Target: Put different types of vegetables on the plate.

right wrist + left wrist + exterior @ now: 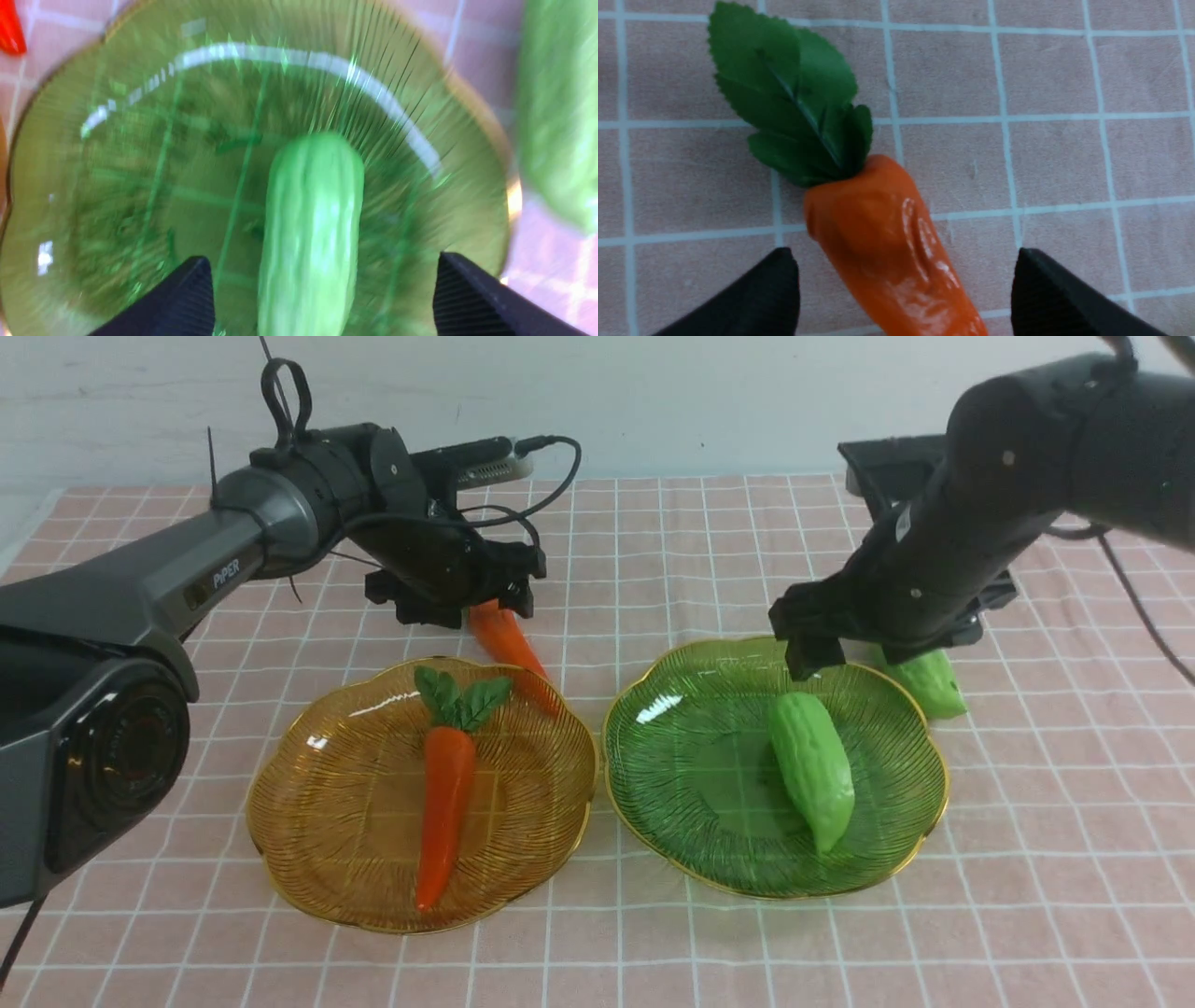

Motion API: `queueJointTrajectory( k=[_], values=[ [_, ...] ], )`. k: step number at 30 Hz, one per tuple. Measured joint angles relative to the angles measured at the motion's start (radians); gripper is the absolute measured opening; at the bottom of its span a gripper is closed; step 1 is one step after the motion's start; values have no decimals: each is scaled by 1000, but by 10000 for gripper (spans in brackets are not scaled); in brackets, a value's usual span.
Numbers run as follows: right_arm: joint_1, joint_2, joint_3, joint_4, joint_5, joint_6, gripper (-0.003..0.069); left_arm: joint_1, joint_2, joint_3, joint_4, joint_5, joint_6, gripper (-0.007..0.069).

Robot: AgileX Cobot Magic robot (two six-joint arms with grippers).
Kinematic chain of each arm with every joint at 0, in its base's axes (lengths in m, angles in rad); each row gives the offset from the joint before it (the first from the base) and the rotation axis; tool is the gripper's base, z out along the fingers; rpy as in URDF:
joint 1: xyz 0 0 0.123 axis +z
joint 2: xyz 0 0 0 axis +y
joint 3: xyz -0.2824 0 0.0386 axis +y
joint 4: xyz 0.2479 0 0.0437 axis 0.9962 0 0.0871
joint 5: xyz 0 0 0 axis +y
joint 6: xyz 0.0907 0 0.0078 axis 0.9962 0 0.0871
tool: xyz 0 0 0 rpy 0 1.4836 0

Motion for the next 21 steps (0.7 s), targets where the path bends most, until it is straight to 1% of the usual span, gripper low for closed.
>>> queueJointTrajectory(
  k=[1,4,7,9,10,12,15,17,21],
  values=[
    [-1,0,-23,-21,6,0,574,0,0,0,32,5,-22,556],
    [-18,0,-84,-63,10,13,575,0,7,-4,47,7,-55,556],
    [-80,0,-128,-70,12,42,576,0,28,-6,43,7,-61,556],
    [-128,0,-139,-70,9,47,576,0,46,-6,32,1,-62,543],
    [-149,0,-139,-70,8,47,576,0,52,-6,28,-4,-62,528],
    [-185,6,-140,-70,8,48,576,0,59,-6,22,-35,-63,455],
    [-225,19,-140,-66,5,48,576,0,59,-8,17,-90,-64,295],
    [-244,29,-141,-64,-14,48,576,0,59,-25,17,-92,-64,258],
    [-250,36,-141,-62,-43,48,576,0,48,-129,13,-89,-59,251]
  ],
)
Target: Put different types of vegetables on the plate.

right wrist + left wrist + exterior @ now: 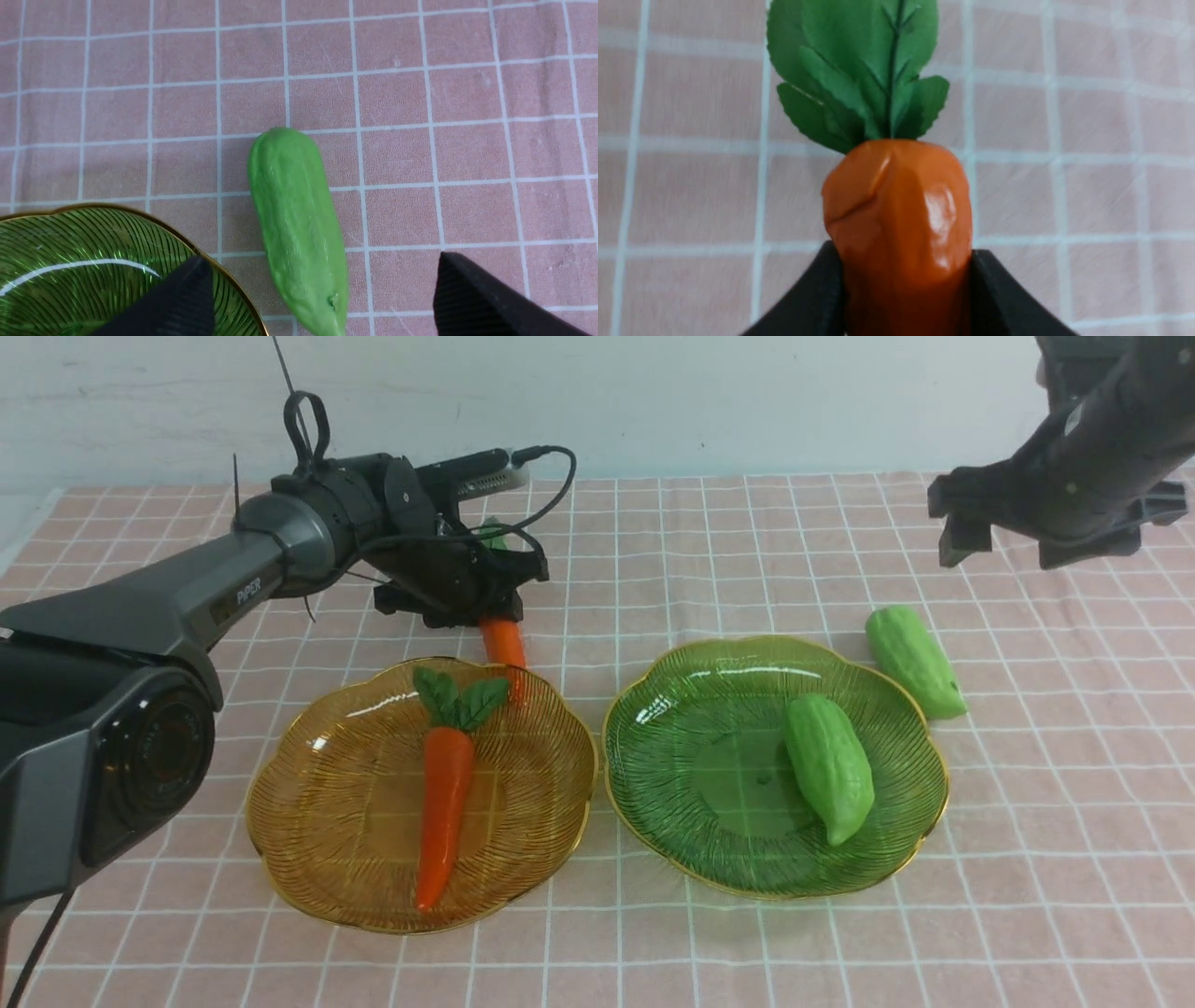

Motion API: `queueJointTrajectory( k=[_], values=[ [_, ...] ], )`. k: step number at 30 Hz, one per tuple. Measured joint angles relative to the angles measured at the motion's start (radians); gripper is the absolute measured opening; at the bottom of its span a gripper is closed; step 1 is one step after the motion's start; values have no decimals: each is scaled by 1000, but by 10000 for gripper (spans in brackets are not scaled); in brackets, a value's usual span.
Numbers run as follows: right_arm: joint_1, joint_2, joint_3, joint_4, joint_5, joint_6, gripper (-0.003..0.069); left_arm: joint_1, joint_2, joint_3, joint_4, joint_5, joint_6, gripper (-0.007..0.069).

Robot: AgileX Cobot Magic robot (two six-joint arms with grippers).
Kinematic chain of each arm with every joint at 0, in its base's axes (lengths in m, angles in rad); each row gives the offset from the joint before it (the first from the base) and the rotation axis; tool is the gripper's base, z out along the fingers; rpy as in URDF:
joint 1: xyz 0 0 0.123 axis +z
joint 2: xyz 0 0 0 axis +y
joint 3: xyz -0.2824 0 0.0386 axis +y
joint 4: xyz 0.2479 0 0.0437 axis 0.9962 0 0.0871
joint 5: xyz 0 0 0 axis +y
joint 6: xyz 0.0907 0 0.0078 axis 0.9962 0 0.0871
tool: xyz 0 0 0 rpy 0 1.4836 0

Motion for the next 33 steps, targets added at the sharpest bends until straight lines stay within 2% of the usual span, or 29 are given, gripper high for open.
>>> queueJointTrajectory(
  k=[3,6,13,15,19,23,25,26,27,33],
  values=[
    [0,4,0,1,-32,0,576,0,-34,-102,-5,68,30,251],
    [0,38,-2,4,-40,0,576,0,-105,-206,29,241,107,248],
    [0,185,-3,86,-92,-101,576,0,-217,-246,190,589,127,248],
    [0,220,-3,94,-135,-115,576,0,-219,-235,222,605,126,248],
    [0,275,-3,99,-210,-120,576,-1,-277,-87,238,606,110,248],
    [0,306,-3,99,-240,-121,562,-7,-395,151,279,606,88,248],
    [0,317,-4,99,-262,-121,512,-8,-462,272,313,606,62,246],
    [-1,321,-4,99,-272,-121,444,-8,-483,317,321,606,57,244],
    [-1,322,-5,98,-273,-121,406,-8,-500,358,325,606,55,242],
    [-9,280,-93,97,-88,-124,405,-8,-518,543,329,583,47,241]
  ],
)
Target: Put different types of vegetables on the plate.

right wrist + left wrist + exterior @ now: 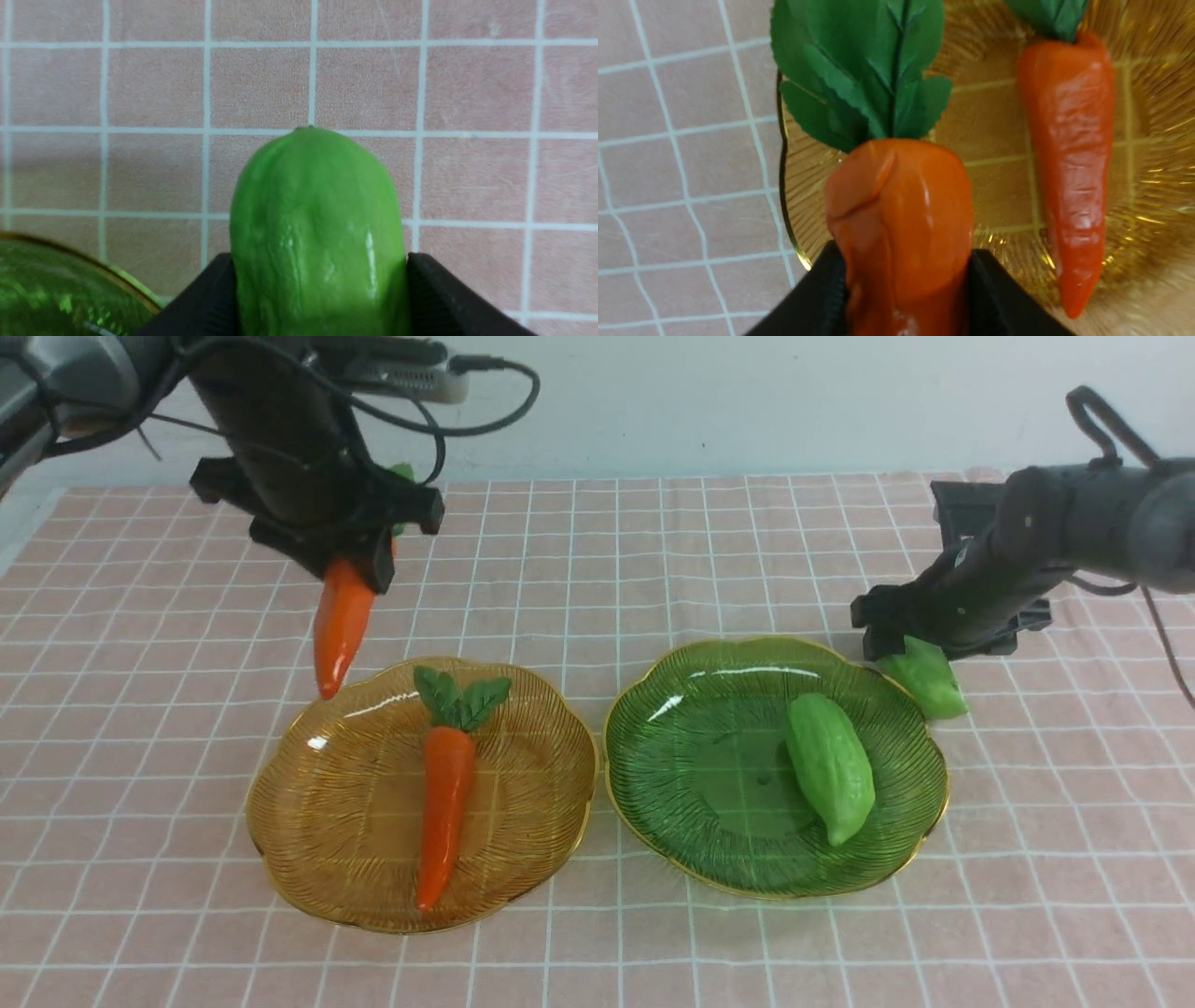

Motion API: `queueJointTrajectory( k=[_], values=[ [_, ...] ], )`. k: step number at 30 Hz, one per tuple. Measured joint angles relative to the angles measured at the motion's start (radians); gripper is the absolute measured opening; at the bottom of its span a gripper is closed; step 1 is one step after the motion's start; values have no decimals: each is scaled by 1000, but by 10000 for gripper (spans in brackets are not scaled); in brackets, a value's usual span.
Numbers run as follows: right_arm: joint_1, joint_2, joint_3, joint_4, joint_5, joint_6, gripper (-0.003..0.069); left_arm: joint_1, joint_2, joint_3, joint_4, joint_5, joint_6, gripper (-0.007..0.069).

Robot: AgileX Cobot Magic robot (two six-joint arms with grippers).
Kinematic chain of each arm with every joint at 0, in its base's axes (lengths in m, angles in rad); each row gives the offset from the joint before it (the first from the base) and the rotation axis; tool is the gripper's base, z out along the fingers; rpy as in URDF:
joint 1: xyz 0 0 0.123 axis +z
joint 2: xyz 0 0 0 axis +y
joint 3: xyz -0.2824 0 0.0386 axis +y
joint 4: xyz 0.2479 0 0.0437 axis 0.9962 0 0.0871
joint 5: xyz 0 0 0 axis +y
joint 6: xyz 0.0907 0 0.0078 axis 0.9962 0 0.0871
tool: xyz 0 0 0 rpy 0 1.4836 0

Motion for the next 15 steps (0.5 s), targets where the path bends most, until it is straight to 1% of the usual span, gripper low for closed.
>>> queueJointTrajectory(
  k=[2,5,8,12,15],
  values=[
    [0,-57,-65,-6,118,0,405,0,0,40,0,-28,-7,241],
    [0,-128,-108,7,219,-1,405,0,0,84,0,-67,-15,241],
    [9,-188,-121,65,341,-18,405,0,0,114,1,-124,-24,239],
    [62,-200,-119,156,393,-64,405,0,0,119,1,-150,-30,240],
    [115,-186,-115,188,398,-88,405,0,1,119,-1,-160,-32,242]
  ],
)
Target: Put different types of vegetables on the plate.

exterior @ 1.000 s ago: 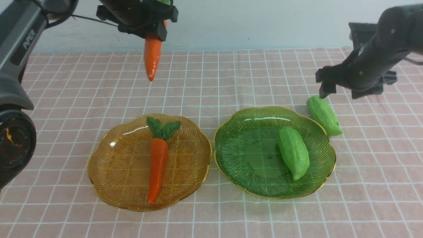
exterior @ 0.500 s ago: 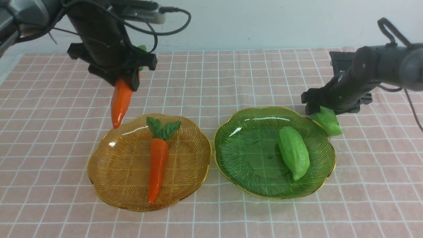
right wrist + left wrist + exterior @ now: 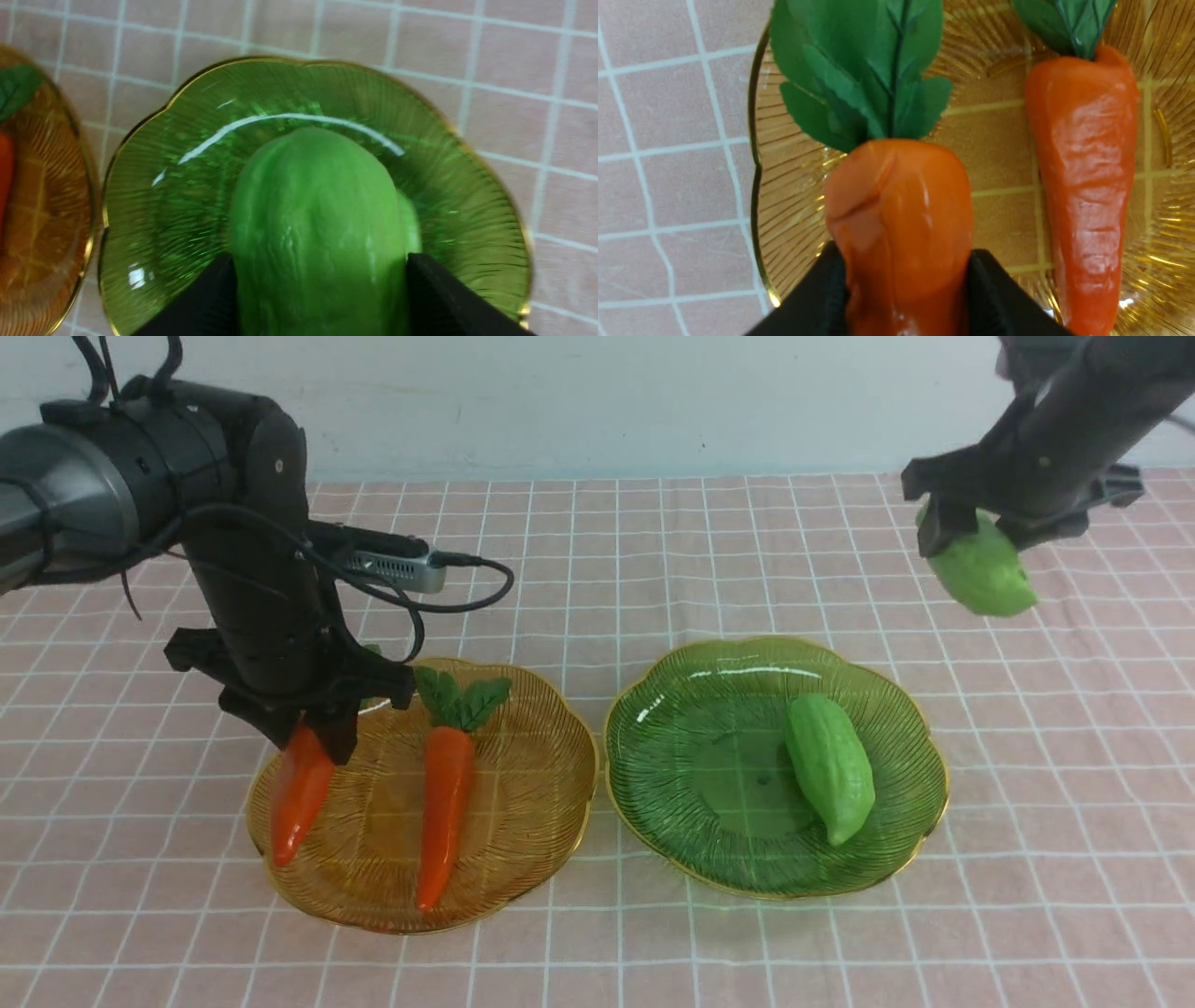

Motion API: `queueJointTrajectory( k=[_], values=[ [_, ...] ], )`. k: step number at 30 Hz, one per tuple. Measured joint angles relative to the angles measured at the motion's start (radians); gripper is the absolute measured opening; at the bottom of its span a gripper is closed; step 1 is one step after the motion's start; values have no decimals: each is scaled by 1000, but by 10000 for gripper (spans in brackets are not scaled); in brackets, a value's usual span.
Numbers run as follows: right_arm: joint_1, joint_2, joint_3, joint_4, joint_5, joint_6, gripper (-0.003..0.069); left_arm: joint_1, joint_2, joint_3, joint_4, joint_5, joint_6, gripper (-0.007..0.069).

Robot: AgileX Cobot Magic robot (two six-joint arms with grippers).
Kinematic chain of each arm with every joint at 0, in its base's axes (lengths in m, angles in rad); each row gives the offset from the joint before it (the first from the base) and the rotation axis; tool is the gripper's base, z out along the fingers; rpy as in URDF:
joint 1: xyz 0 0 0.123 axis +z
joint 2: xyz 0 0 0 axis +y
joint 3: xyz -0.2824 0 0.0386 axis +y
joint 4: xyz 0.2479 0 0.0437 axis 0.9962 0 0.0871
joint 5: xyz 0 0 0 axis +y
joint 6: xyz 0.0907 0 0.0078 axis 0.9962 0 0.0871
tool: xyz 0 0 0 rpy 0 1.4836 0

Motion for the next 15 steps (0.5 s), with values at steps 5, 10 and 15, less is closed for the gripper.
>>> queueJointTrajectory(
  k=[5,10,15],
  values=[
    [117,59,4,13,3,-20,405,0,22,0,-31,-1,34,311],
    [156,114,6,13,3,-17,451,0,30,0,-49,2,43,479],
    [159,168,6,10,3,16,559,0,30,-10,-49,31,47,627]
  ],
)
